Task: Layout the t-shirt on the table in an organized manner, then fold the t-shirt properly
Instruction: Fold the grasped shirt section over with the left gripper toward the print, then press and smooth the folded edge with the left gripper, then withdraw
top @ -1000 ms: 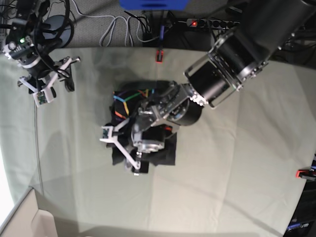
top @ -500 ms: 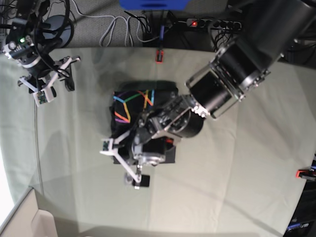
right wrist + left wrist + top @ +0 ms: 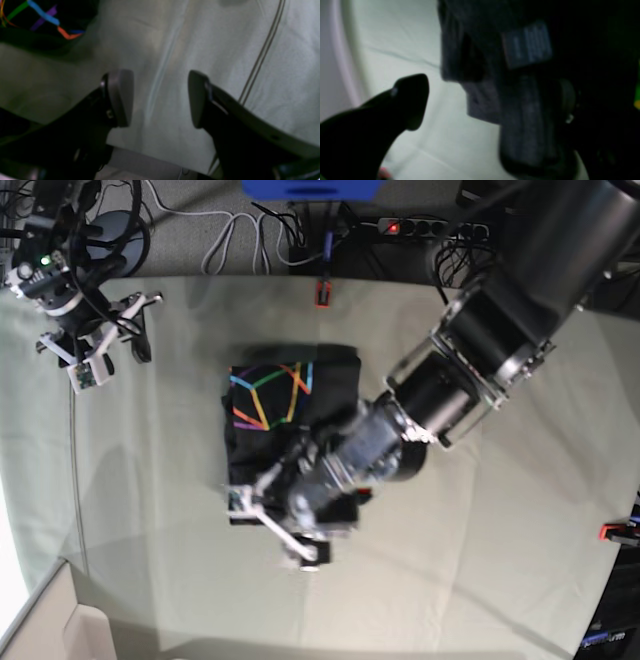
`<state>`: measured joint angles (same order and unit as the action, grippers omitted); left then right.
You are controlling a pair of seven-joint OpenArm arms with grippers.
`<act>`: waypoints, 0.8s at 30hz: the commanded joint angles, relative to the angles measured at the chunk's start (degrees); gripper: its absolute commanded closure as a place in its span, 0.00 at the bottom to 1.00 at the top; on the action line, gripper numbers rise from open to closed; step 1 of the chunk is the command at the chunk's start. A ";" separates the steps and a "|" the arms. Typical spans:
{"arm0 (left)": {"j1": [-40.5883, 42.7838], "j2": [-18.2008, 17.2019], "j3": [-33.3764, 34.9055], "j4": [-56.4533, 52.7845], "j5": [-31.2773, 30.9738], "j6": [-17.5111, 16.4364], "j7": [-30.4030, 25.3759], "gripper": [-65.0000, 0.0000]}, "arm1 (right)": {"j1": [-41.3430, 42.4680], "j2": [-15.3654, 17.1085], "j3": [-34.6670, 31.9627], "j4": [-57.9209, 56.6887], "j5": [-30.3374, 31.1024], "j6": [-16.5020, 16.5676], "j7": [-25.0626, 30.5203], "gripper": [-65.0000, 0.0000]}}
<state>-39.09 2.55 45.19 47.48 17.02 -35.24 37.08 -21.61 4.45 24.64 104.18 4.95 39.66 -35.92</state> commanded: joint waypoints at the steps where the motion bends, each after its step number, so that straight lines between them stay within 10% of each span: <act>1: -3.33 0.40 -0.93 -0.41 -1.76 0.56 -0.55 0.00 | 0.11 0.52 0.28 1.01 0.90 0.34 1.24 0.47; 15: -4.91 1.45 -1.37 3.81 -7.13 0.56 0.24 0.00 | 0.11 0.43 0.28 1.01 0.90 0.34 1.24 0.47; 24: -1.48 -6.90 -1.45 21.48 -7.04 0.65 16.77 0.00 | 0.11 0.43 0.54 1.01 1.07 0.34 1.24 0.47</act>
<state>-39.22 -5.08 43.94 68.23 10.39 -34.59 54.48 -21.61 4.40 24.97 104.18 4.99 39.64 -35.94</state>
